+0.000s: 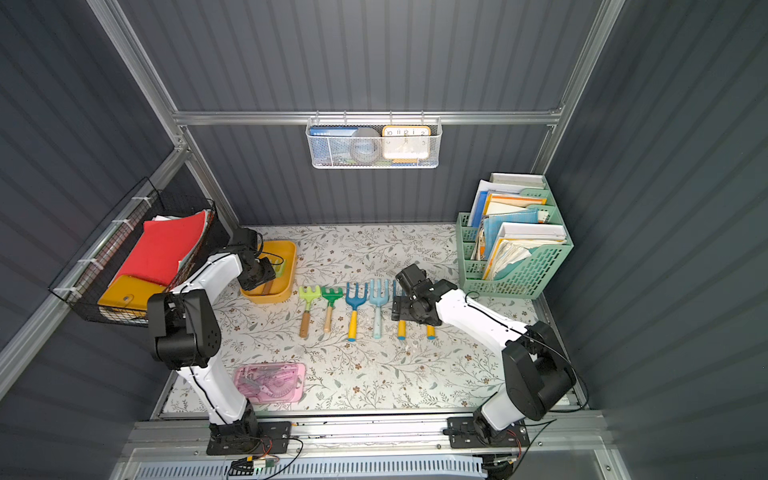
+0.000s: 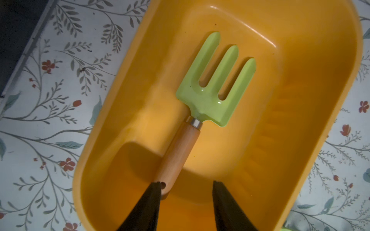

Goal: Take the hand rake out of the storage box
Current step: Pick up the rake from the storage box.

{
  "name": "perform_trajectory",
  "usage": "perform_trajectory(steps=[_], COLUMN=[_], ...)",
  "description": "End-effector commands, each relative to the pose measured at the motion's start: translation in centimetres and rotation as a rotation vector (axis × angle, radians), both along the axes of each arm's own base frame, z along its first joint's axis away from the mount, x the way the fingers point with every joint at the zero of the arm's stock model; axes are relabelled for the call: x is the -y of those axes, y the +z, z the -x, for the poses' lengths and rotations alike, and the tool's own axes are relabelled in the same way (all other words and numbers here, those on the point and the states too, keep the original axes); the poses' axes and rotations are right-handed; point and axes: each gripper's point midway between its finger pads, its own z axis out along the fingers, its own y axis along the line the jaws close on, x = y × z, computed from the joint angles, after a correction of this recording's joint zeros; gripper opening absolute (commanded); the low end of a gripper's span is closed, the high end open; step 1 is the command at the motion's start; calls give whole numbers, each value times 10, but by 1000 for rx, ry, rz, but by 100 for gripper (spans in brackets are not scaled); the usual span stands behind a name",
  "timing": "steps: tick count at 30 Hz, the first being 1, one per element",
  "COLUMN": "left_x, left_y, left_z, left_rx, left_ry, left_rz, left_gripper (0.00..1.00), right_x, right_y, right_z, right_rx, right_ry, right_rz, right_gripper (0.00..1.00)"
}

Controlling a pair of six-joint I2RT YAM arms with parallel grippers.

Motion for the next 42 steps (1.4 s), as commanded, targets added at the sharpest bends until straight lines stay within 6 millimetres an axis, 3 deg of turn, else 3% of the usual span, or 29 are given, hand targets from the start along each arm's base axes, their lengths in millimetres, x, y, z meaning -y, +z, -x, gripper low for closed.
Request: perform_trajectory(steps=[1, 17, 32, 36, 42], left_x=[2, -16, -33, -37, -40], left_y=[-22, -52, -63, -51, -3], left_z=[5, -5, -22, -26, -39], left_rx=[-51, -140, -161, -127, -25], left_ry=[-6, -29, -44, -36, -44], left_rz=[12, -44, -76, -100, -138], left_gripper=[47, 44, 21, 12, 9], right_x=[-3, -6, -12, -16, -18], right_y=[3, -3, -17, -18, -16], right_z=[-3, -5, -10, -12, -13], right_rx=[5, -12, -43, -49, -46], right_ry=[10, 15, 25, 31, 32], right_rz=[6, 10, 14, 8, 2], right_gripper=[97, 97, 97, 97, 97])
